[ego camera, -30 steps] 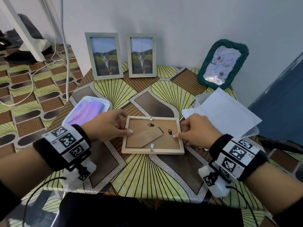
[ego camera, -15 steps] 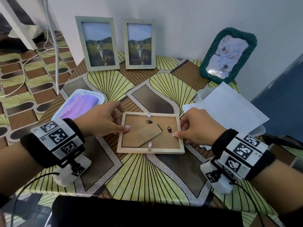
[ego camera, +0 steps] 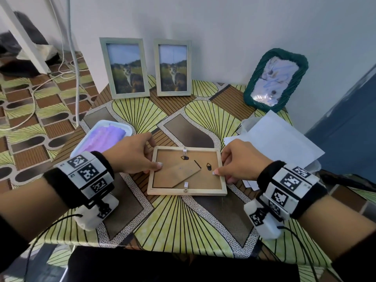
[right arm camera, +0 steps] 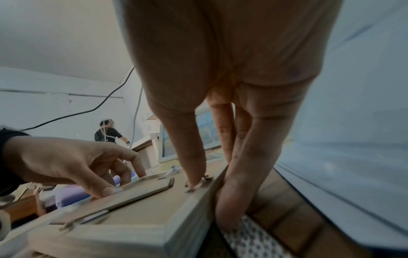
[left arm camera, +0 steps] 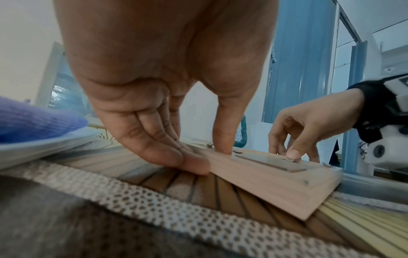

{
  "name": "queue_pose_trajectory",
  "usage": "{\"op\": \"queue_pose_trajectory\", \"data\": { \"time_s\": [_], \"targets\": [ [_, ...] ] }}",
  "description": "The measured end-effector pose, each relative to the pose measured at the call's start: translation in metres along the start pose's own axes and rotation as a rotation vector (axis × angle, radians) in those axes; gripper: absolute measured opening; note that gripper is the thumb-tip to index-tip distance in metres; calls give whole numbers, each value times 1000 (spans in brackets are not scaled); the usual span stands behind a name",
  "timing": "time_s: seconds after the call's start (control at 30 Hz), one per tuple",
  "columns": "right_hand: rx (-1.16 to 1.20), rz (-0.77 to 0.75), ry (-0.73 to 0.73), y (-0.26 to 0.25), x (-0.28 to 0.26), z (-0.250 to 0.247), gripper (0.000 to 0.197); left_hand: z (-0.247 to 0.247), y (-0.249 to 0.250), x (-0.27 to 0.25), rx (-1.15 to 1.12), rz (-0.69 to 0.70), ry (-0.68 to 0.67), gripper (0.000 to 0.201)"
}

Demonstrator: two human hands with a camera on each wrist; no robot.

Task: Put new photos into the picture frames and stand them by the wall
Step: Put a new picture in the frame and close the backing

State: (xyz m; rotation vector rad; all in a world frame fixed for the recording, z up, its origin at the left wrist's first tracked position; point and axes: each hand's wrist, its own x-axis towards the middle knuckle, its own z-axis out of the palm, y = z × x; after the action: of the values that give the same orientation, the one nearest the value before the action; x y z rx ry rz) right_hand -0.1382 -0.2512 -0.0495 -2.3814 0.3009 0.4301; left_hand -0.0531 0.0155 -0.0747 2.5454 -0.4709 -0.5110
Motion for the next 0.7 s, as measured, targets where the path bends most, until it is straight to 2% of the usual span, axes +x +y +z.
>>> {"op": "queue_pose_trajectory", "data": {
  "time_s": [0.2, 0.27, 0.33, 0.4, 0.47, 0.53, 0.6, 0.7],
  "targets": [
    [249, -57, 29, 20, -25, 2, 29, -8, 8, -6, 33, -21, -47, 46],
    [253, -71, 44, 29, -36, 5, 25, -10, 11, -12, 75, -24, -30, 48],
    [194, -71, 43, 39, -48, 10, 21, -11, 13, -21, 204, 74, 62, 50],
    [154, -69, 43, 46, -56, 15, 20, -10, 13, -30, 325, 292, 119, 56],
    [85, -112, 69, 49, -58, 19, 28, -7, 15, -39, 477, 440, 20, 77],
    [-5, -173, 120, 48, -56, 23, 35, 0, 15, -41, 690, 450, -91, 100],
    [-60, -226, 155, 44, -52, 26, 32, 8, 14, -39, 802, 431, -137, 109],
    [-102, -259, 163, 38, -47, 29, 34, 13, 12, -34, 852, 430, -174, 110]
  ]
}}
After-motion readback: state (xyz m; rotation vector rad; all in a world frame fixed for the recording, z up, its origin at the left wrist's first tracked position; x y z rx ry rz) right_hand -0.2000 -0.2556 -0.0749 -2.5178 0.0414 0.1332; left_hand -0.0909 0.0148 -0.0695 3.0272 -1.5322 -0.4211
